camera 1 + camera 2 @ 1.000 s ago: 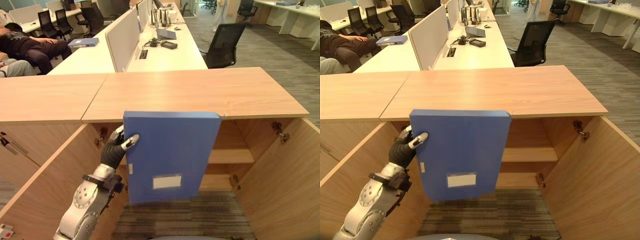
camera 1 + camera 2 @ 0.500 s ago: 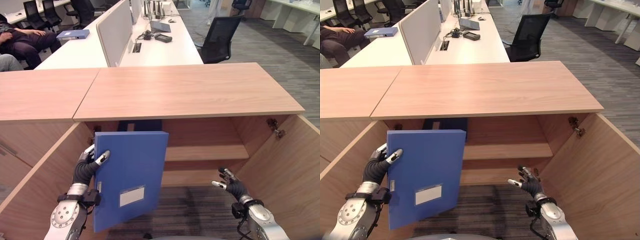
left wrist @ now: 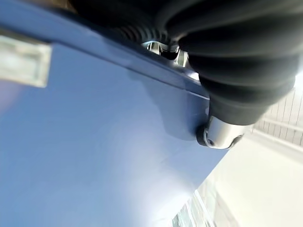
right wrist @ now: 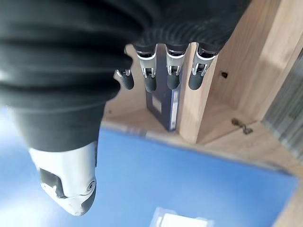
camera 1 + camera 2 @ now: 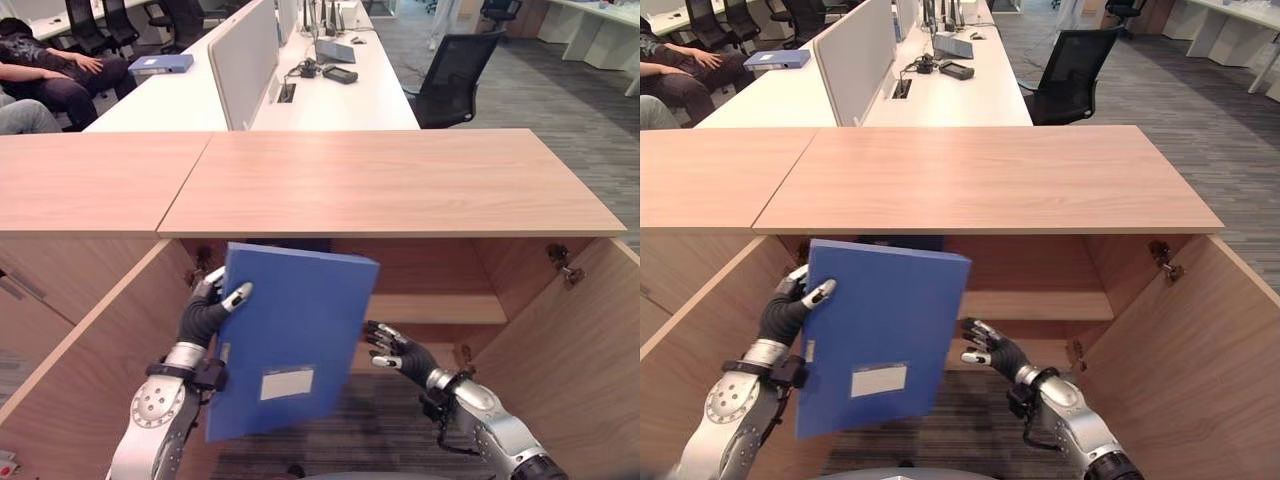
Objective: Put the empty folder in the office cabinet
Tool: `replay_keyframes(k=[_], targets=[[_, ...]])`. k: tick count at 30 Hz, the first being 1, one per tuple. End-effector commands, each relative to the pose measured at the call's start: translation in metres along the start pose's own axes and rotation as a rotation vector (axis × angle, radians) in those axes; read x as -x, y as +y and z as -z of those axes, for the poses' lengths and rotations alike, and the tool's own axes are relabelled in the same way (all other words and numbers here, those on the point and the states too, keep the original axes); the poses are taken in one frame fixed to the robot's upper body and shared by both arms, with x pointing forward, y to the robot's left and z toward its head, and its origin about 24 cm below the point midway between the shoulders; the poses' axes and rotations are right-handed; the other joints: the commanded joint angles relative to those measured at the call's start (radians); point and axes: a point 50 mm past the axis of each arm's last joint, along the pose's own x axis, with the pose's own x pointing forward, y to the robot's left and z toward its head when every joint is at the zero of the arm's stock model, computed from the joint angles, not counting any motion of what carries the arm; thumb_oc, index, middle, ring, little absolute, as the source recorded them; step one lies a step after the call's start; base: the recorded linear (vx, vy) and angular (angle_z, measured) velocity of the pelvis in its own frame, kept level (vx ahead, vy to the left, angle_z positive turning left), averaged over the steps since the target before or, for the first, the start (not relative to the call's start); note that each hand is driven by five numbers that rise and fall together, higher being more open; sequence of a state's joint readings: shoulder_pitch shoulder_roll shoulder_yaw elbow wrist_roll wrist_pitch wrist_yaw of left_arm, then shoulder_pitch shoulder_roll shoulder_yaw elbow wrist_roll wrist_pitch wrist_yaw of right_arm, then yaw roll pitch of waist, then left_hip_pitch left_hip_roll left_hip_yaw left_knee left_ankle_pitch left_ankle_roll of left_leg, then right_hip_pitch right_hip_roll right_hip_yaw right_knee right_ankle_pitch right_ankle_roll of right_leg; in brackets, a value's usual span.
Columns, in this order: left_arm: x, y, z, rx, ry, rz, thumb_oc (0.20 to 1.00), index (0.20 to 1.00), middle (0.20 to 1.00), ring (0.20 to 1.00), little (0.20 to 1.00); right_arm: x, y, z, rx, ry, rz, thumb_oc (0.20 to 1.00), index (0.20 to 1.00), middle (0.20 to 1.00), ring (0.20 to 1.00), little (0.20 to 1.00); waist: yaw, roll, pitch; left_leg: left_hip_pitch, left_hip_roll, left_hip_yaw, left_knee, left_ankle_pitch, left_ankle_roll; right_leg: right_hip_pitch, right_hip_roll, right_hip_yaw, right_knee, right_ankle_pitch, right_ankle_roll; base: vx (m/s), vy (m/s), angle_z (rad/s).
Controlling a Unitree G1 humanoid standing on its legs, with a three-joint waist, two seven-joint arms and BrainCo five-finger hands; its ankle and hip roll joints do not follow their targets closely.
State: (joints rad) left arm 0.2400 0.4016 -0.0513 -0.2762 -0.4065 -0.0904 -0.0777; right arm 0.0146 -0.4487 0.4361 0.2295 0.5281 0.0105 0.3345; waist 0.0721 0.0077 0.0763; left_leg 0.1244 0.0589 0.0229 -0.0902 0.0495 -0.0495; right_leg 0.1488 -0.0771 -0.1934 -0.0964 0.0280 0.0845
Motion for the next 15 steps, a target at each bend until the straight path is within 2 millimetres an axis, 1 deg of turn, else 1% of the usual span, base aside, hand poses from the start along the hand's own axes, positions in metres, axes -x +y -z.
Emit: replay_keyframes(k=[1,3,4,8,9,12,15], targets=[[-0.019,-0.003,-0.035,-0.044,-0.202,0.059,0.200,0.200,0.200,0.200,0.200,-0.022,0.015,-0.030,0.064,-0.114,-0.099,1.000,1.000,1.000,1.000,1.000,0.006,-0.048,-0.007,0.015,-0.008,-0.038,0.003,-0.104,0.001,0.019,-0.010,-0.017,0.009,-0.072,0.011,0.00,0.000,0.00],[-0.021,-0.004,-0.036,-0.043,-0.207,0.067,0.200,0.200,0.200,0.200,0.200,-0.024,0.017,-0.032,0.075,-0.116,-0.111,1.000,1.000,1.000,1.000,1.000,0.007,-0.048,-0.006,0.014,-0.008,-0.038,0.003,-0.103,0.000,0.019,-0.011,-0.017,0.009,-0.072,0.011,0.00,0.000,0.00],[-0.026,-0.009,-0.038,-0.045,-0.218,0.093,0.200,0.200,0.200,0.200,0.200,-0.031,0.024,-0.034,0.106,-0.109,-0.144,1.000,1.000,1.000,1.000,1.000,0.008,-0.049,-0.007,0.014,-0.009,-0.037,0.003,-0.102,0.000,0.019,-0.011,-0.018,0.009,-0.072,0.011,0.00,0.000,0.00],[-0.029,-0.013,-0.039,-0.040,-0.224,0.109,0.200,0.200,0.200,0.200,0.200,-0.035,0.027,-0.034,0.119,-0.099,-0.156,1.000,1.000,1.000,1.000,1.000,0.009,-0.049,-0.007,0.013,-0.009,-0.039,0.003,-0.101,0.000,0.019,-0.011,-0.017,0.009,-0.071,0.011,0.00,0.000,0.00],[-0.035,-0.022,-0.042,-0.019,-0.244,0.149,0.200,0.200,0.200,0.200,0.200,-0.043,0.033,-0.033,0.140,-0.083,-0.175,1.000,1.000,1.000,1.000,1.000,0.010,-0.049,-0.010,0.014,-0.009,-0.040,0.003,-0.101,0.001,0.019,-0.011,-0.017,0.009,-0.071,0.011,0.00,0.000,0.00],[-0.037,-0.027,-0.043,-0.011,-0.251,0.170,0.200,0.200,0.200,0.200,0.200,-0.045,0.036,-0.034,0.144,-0.086,-0.185,1.000,1.000,1.000,1.000,1.000,0.010,-0.049,-0.010,0.014,-0.010,-0.041,0.003,-0.101,0.001,0.020,-0.010,-0.019,0.009,-0.071,0.011,0.00,0.000,0.01],[-0.042,-0.035,-0.044,0.004,-0.255,0.200,0.200,0.200,0.200,0.200,0.200,-0.049,0.043,-0.039,0.131,-0.104,-0.213,1.000,1.000,1.000,1.000,1.000,0.009,-0.050,-0.011,0.016,-0.010,-0.043,0.003,-0.101,0.001,0.021,-0.010,-0.019,0.009,-0.071,0.010,0.00,0.000,0.01]])
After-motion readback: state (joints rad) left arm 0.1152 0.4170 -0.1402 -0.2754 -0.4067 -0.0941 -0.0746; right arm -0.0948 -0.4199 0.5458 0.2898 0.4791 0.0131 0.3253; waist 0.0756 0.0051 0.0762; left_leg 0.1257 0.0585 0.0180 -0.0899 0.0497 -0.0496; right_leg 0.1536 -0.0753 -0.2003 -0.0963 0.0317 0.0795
